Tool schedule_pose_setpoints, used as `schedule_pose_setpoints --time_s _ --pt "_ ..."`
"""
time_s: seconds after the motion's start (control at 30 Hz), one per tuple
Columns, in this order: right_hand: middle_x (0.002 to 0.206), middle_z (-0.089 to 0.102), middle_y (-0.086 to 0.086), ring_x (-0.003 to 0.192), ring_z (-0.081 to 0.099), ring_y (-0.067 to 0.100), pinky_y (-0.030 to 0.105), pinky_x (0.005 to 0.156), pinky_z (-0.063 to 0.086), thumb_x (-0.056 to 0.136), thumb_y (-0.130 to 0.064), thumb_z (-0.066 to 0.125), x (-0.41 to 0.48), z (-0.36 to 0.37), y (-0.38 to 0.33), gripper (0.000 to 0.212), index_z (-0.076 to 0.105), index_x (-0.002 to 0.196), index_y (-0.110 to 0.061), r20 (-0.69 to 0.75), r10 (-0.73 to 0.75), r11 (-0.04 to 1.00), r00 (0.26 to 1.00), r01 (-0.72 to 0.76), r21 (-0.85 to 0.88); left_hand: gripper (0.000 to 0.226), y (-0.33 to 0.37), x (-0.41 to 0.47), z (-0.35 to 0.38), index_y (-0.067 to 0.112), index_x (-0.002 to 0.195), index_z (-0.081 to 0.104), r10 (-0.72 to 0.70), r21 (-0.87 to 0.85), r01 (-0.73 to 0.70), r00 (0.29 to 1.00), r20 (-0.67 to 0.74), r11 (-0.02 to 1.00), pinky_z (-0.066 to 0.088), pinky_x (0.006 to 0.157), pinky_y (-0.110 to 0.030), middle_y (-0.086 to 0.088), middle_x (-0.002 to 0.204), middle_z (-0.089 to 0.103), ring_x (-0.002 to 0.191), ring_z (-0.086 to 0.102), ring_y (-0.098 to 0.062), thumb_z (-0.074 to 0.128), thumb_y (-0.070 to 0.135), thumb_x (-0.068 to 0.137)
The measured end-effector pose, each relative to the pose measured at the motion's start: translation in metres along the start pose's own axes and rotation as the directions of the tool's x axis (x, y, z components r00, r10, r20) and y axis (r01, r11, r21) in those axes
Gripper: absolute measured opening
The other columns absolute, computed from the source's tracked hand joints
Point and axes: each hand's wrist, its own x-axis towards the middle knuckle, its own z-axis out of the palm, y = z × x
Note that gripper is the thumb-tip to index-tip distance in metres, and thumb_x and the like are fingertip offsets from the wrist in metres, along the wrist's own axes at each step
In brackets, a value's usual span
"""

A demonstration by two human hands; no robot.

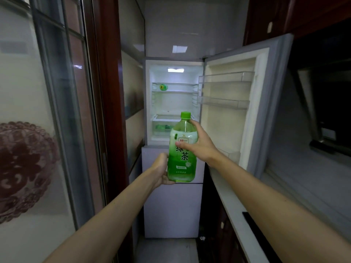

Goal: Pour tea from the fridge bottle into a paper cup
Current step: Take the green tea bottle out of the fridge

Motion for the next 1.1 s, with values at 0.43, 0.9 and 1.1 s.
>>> schedule_pose_setpoints --time_s 0.43,0.9,1.1 --pt "0.105 0.070 -0.005 0.090 0.070 0.005 0.027 0.083 0.058 0.071 -0.016 0.086 -0.111 -0.025 -0.043 0.082 0.040 0.137 -0.031 -0.225 0.050 0.992 0.973 -0.074 -0.098 0.031 -0.026 -0.077 0.030 0.012 0.086 0.055 -0.017 0.086 -0.001 0.978 0.208 0.996 0.051 0.079 -0.040 -0.018 0.085 0.062 0.085 0.062 -0.033 0.030 0.026 0.097" --pt "0.111 0.070 -0.002 0.099 0.070 0.012 0.042 0.090 0.057 0.069 -0.021 0.087 -0.271 -0.129 -0.071 0.084 0.040 0.137 -0.034 -0.516 0.141 0.936 0.845 -0.284 -0.209 0.034 -0.078 -0.145 0.158 0.013 0.090 0.058 -0.112 0.184 0.005 0.812 0.573 0.983 0.051 0.075 -0.039 -0.015 0.087 0.063 0.078 0.061 -0.030 0.028 0.029 0.097" --pt "0.108 0.071 -0.002 0.096 0.070 0.011 0.040 0.088 0.057 0.069 -0.016 0.087 -0.346 -0.170 -0.093 0.073 0.045 0.122 -0.046 -0.643 0.144 0.896 0.752 -0.375 -0.238 0.038 -0.103 -0.195 0.223 0.011 0.089 0.062 -0.167 0.230 0.004 0.698 0.696 0.973 0.052 0.070 -0.035 -0.011 0.085 0.066 0.079 0.063 -0.026 0.029 0.029 0.096"
